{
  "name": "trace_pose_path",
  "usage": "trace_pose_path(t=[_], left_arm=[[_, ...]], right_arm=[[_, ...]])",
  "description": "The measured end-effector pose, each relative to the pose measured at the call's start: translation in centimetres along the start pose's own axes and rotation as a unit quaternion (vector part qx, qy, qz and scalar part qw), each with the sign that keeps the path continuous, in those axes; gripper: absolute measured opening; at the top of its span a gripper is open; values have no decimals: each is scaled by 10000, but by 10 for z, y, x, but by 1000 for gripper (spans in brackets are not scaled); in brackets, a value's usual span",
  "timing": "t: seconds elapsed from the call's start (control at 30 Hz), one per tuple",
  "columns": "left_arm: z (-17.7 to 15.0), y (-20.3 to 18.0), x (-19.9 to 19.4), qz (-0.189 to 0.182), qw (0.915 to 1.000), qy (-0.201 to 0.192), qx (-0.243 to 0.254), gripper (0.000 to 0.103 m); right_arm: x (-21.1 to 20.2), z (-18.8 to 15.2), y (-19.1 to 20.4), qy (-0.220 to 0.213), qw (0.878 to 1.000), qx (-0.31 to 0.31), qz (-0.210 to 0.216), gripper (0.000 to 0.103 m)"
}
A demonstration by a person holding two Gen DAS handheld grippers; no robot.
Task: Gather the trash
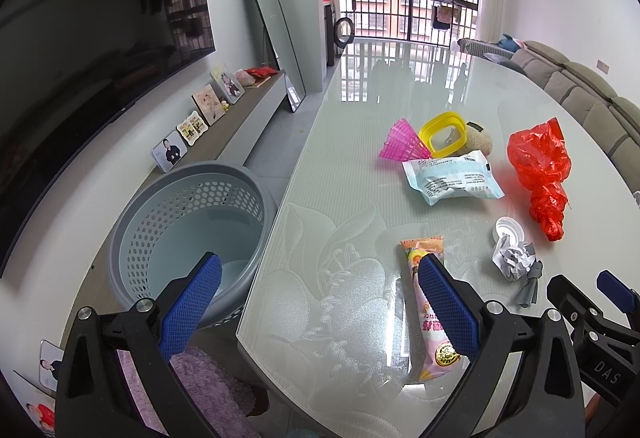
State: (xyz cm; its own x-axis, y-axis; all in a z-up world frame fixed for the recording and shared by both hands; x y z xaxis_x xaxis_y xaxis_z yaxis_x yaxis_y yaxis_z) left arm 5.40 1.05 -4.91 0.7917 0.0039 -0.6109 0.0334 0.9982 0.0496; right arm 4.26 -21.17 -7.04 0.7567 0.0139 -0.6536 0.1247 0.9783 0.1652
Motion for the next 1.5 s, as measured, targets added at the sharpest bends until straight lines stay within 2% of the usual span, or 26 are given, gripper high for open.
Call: trace_pose_path(t=[1.5], left_arm=[[-1,0,-1,6,10000,17,2,97]], right_arm=[[6,-7,1,79,10000,33,10,95]])
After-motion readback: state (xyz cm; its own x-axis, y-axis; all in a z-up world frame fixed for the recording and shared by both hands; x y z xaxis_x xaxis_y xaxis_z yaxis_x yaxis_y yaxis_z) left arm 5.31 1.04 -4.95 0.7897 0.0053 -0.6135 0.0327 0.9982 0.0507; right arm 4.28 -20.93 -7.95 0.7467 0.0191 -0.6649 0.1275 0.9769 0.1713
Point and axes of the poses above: each gripper's, at about its wrist camera, not at the fingertips, and x roughly the way its jaws point, y to its left, z to its top, the point moved 9 cm from there along x, roughly the way its jaws point, and after that the axes turned 6 degrees about -y, right-handed, at the moved point
